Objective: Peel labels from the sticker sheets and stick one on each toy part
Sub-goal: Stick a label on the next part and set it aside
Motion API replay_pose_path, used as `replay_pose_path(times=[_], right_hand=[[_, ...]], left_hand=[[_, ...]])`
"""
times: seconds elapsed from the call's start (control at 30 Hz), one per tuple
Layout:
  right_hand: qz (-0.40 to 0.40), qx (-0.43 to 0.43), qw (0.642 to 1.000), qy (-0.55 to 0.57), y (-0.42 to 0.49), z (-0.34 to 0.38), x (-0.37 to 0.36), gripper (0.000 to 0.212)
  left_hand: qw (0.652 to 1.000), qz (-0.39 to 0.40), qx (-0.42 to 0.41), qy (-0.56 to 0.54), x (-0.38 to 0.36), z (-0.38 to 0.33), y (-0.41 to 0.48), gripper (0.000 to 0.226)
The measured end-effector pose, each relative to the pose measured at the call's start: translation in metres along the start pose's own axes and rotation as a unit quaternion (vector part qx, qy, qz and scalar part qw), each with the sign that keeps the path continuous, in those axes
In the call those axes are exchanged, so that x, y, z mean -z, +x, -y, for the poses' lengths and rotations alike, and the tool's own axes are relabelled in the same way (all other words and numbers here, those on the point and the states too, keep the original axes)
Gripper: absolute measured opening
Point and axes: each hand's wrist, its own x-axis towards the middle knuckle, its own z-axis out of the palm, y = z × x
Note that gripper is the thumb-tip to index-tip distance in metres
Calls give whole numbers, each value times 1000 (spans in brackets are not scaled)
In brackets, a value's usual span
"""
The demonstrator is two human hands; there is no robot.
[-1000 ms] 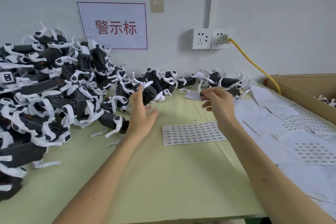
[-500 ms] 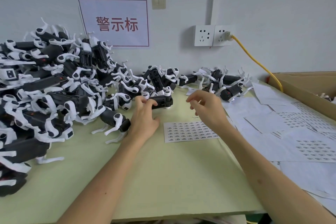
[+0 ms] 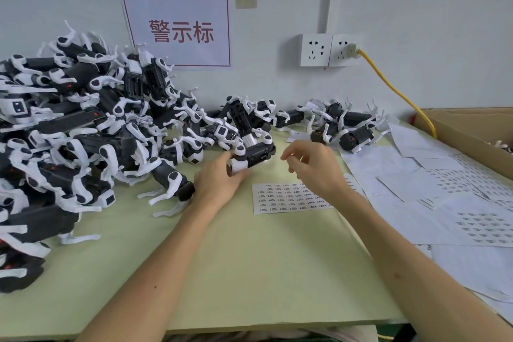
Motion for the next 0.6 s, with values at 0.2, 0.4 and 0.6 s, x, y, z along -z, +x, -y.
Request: replay_pose_path(times=[0.2, 0.4, 0.6], right_hand=[[-26, 34, 999, 8, 0, 0, 2, 35], [58, 111, 991, -49, 0, 4, 2, 78], [58, 77, 995, -29, 3, -1, 7, 40]], left_hand=[[949, -13, 63, -308, 2, -9, 2, 34], [901, 41, 97, -420, 9, -24, -6, 56], [879, 132, 39, -456, 8, -34, -13, 45]])
